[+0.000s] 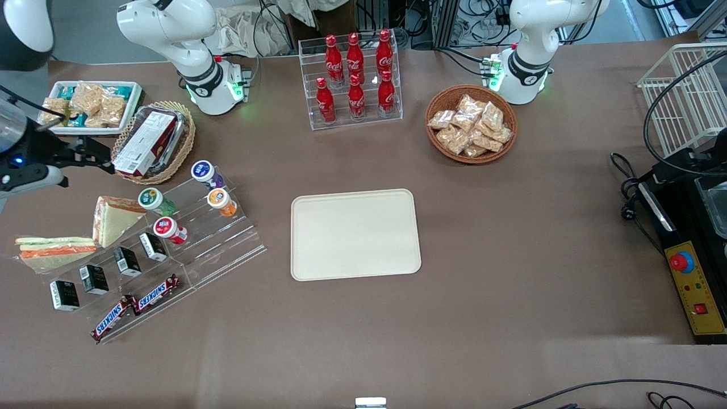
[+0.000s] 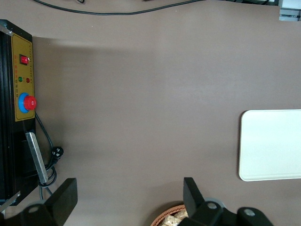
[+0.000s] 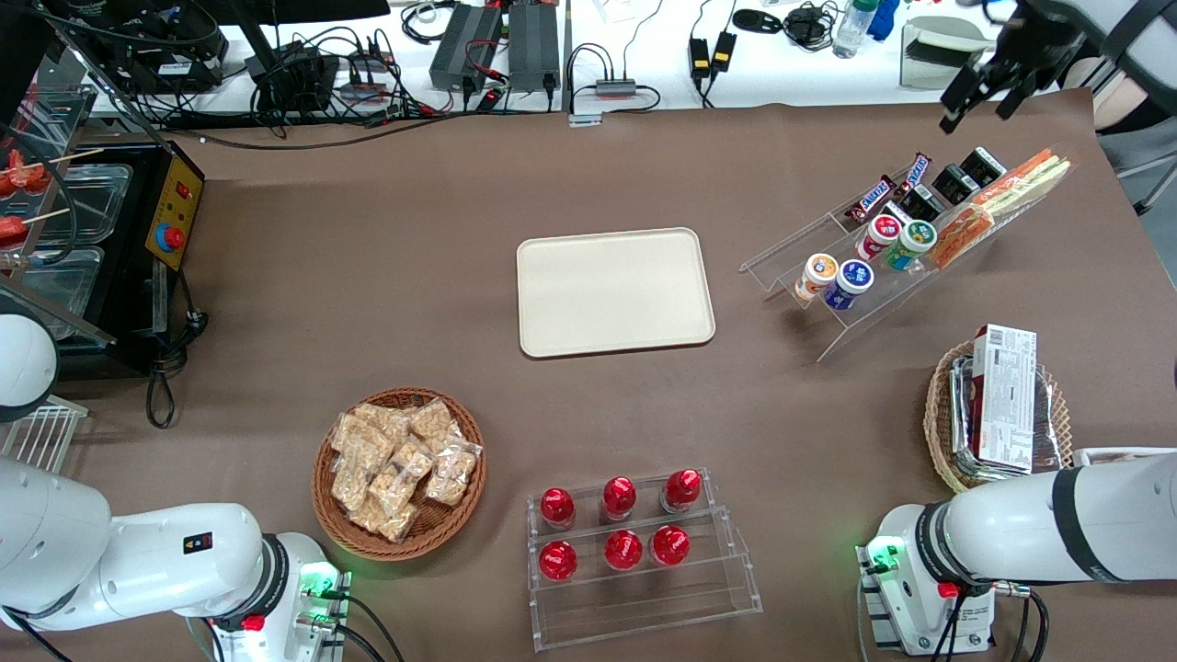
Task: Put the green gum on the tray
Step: 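Move the right gripper over the green gum bottle on the rack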
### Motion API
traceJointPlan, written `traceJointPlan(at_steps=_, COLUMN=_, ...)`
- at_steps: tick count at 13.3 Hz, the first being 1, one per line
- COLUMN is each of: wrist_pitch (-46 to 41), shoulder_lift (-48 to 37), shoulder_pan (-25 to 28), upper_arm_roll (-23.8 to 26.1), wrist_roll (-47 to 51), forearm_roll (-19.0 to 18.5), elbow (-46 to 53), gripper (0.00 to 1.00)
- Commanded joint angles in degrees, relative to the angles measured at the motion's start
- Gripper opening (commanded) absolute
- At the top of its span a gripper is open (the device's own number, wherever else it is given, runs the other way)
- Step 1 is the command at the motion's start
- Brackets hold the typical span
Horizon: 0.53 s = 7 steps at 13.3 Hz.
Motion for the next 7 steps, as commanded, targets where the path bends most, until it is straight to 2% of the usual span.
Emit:
traceJointPlan(at_steps=1, wrist_pitch=8.12, shoulder_lift=-5.12, shoulder_pan=-0.37, upper_arm_roll=0.03, wrist_roll=-0.75, forearm_roll=-1.01, elbow=-11.82, gripper=1.0)
traceJointPlan(at_steps=7, wrist_pitch=23.24, shoulder_lift=-6.71, shoulder_pan=-0.37, upper_arm_roll=0.03, wrist_roll=-0.84, forearm_roll=-1.71, elbow=-26.23, gripper=1.0)
